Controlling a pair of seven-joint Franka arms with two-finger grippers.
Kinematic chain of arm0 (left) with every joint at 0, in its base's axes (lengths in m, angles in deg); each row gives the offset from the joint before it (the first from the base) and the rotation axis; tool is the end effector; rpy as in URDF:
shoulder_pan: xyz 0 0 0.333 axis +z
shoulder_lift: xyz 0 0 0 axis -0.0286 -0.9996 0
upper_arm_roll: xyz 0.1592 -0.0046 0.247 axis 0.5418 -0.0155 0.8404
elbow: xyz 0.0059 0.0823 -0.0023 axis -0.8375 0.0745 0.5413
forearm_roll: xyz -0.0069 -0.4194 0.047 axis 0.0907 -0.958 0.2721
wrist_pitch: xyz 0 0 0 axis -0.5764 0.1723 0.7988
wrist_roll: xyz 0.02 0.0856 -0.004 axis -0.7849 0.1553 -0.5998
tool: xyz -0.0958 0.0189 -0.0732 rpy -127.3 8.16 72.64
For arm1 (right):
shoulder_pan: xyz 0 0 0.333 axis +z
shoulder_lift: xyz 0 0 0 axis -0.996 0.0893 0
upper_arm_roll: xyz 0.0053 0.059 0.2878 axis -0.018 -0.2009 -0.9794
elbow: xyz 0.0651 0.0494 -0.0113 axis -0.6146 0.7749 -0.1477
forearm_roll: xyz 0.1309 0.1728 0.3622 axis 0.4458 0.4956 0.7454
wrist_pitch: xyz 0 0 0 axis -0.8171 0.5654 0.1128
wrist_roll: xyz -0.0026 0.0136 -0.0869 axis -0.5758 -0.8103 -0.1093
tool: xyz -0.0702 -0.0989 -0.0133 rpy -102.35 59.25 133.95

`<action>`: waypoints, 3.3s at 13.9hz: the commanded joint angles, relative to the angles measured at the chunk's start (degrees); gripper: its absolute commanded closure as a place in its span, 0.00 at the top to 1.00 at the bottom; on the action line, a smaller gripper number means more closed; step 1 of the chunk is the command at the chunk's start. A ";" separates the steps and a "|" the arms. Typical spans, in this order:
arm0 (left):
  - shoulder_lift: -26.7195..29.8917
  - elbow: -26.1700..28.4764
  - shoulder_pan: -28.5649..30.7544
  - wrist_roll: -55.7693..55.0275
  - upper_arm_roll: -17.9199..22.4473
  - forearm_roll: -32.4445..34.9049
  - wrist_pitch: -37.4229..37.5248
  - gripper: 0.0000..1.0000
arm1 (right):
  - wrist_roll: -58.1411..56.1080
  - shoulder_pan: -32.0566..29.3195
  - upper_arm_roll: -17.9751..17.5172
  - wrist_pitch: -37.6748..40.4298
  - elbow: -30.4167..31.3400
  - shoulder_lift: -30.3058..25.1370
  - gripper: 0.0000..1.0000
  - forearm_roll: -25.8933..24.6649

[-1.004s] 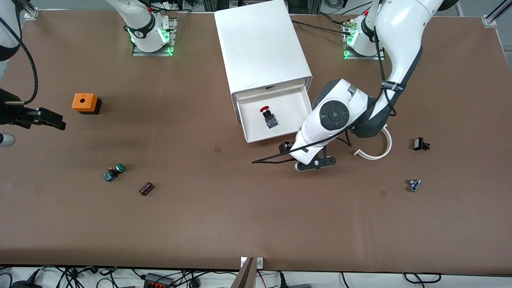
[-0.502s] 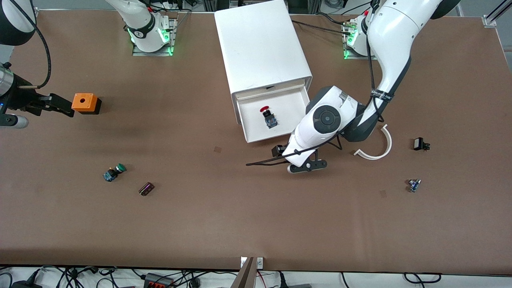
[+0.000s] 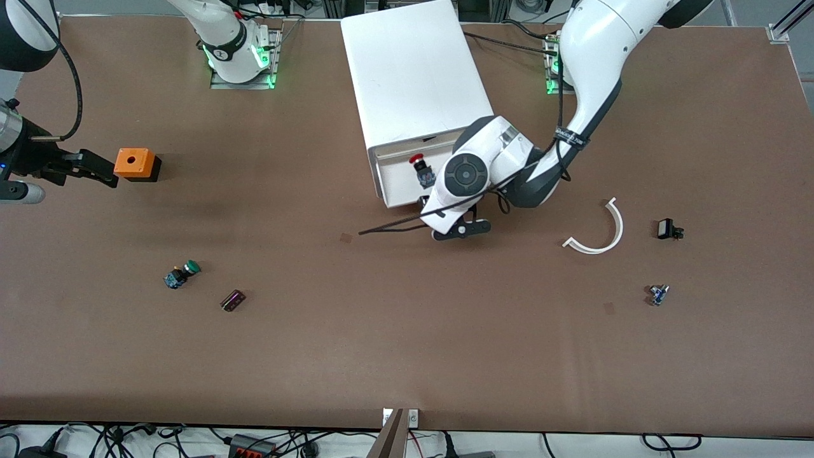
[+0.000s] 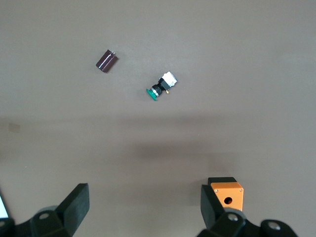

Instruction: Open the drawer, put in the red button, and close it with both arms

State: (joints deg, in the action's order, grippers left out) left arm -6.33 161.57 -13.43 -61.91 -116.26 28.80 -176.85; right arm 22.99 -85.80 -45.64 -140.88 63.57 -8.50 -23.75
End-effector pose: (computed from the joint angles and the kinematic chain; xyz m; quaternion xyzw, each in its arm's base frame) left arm 0.5184 -0.4431 0.2241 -0.9829 -0.0955 0.1565 0.0191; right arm 0.6051 -0.0268 0.5088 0.9998 -0.0130 -0.0109 0.0109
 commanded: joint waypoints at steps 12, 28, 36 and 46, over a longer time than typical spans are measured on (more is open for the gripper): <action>1.45 0.89 2.23 -0.58 -5.47 -2.35 11.02 1.00 | -0.57 -0.49 -0.62 -0.46 0.18 -0.06 1.00 0.07; 3.82 -9.03 16.82 9.88 -7.05 3.35 12.78 1.00 | -0.48 -0.66 -0.53 -1.08 0.10 0.82 1.00 -0.11; 12.95 -10.19 26.56 29.71 -7.49 6.45 15.84 1.00 | -0.66 -0.49 -0.62 -0.73 0.10 0.99 1.00 -0.37; 36.32 1.39 17.55 58.04 21.29 -7.69 21.49 1.00 | -0.57 -0.31 -1.06 1.28 -0.26 -0.59 1.00 -0.28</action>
State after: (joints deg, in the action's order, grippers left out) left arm 22.91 155.50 7.45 -7.67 -102.22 24.22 -154.07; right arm 22.95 -85.77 -46.31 -141.44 63.45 -7.77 -23.76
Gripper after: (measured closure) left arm 0.000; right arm 0.000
